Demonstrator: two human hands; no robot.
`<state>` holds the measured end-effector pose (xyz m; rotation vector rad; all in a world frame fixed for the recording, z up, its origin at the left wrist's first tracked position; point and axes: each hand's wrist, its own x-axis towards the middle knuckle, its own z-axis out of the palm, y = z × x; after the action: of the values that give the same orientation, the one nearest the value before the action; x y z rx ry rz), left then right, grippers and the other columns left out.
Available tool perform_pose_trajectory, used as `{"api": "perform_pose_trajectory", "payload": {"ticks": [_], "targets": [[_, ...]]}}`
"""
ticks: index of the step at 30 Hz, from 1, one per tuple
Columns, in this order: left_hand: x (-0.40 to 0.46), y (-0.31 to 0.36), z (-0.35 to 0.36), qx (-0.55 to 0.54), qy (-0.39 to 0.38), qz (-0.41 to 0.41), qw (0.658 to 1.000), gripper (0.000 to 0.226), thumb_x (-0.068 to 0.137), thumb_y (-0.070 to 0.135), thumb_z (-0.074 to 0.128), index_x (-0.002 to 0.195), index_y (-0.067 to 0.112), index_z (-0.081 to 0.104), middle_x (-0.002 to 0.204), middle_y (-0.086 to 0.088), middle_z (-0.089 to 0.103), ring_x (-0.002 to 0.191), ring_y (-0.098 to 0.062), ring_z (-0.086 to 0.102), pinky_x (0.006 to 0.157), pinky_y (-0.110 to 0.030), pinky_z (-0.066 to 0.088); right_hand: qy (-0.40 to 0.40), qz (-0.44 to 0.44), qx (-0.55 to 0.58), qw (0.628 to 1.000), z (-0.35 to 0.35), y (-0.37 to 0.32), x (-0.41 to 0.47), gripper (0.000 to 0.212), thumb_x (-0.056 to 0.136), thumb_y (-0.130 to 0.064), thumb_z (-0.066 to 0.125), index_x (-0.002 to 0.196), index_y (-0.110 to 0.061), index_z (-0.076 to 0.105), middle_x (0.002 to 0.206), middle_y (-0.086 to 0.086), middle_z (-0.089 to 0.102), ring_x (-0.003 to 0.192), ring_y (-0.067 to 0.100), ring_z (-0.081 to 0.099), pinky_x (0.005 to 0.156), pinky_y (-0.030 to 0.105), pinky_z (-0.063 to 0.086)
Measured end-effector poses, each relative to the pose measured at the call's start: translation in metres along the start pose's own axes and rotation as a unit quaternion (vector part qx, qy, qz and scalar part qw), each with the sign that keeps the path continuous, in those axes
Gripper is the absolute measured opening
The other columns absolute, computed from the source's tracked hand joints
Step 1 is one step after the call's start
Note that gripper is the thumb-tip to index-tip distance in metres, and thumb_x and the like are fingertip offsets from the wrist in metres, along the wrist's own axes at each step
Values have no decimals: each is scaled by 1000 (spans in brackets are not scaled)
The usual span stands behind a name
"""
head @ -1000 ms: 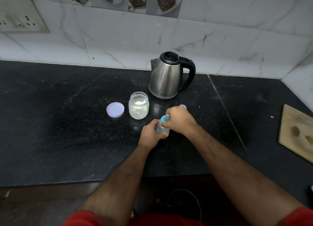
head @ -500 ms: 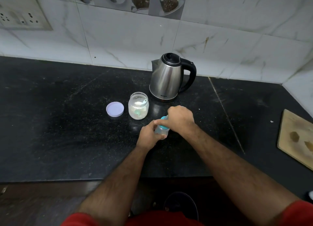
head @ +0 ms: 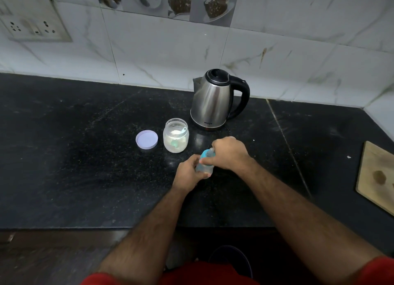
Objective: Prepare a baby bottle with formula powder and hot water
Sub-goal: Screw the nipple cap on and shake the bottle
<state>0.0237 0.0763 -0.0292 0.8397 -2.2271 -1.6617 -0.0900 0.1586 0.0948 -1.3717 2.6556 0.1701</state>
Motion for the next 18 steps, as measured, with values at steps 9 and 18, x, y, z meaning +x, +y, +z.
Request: {"api": "perform_pose_trajectory", "payload": {"ticks": [9,18], "targets": [[1,0,-1,15,-4,1,1000,49,67,25,88,102,40,59,94,22,69,88,12,63,73,-8,46,-94,-83,136,983,-8,15,3,60,75,-31,79,130,-24,58,124,-1,57,117,18,54,97,30,40],[3,-6,1,18,9,20,1000,44,67,17,87,96,37,59,90,14,72,85,3,67,78,-20,53,28,11,59,998,11,6,-1,60,71,-79,59,85,-20,56,76,-8,54,92,16,53,65,31,40]]}}
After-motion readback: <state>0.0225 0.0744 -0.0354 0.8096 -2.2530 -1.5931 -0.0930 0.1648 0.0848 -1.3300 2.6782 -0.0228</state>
